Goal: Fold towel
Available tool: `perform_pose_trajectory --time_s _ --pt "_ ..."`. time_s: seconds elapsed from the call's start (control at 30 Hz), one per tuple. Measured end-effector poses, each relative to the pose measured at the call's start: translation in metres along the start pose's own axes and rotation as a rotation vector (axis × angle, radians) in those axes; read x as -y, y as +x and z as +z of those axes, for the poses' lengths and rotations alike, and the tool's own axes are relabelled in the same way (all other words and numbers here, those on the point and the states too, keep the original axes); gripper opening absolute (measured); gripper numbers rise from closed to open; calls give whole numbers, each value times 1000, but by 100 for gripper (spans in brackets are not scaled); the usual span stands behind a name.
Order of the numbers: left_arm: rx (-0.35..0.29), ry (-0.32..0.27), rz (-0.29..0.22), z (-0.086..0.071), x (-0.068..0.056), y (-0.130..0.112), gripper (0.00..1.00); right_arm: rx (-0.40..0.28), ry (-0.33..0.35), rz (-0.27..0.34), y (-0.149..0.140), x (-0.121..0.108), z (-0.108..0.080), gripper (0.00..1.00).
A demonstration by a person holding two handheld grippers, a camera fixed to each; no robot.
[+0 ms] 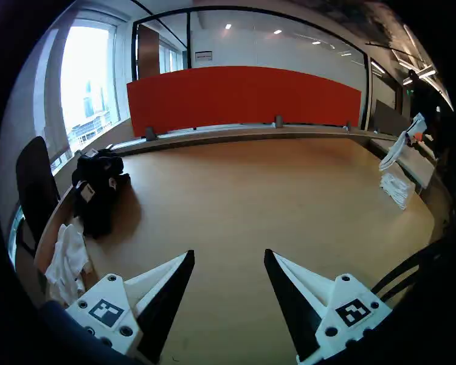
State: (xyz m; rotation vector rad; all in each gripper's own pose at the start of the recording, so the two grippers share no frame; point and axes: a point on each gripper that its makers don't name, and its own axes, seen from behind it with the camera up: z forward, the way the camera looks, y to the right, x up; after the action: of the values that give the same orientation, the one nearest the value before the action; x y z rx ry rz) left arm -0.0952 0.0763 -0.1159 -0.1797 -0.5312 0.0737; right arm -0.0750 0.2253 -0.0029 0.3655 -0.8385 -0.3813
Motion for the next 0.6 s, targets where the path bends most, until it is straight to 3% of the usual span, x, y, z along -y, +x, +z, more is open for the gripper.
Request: perform_pose_trajectory --time_s 0.3,0.6 --pt "4 -8 11 -1 -3 -1 84 57 -19 72 -53 -3 -6 4" --pt "3 -9 16 -2 -3 0 84 98 -25 97 -79 -4 -7 4"
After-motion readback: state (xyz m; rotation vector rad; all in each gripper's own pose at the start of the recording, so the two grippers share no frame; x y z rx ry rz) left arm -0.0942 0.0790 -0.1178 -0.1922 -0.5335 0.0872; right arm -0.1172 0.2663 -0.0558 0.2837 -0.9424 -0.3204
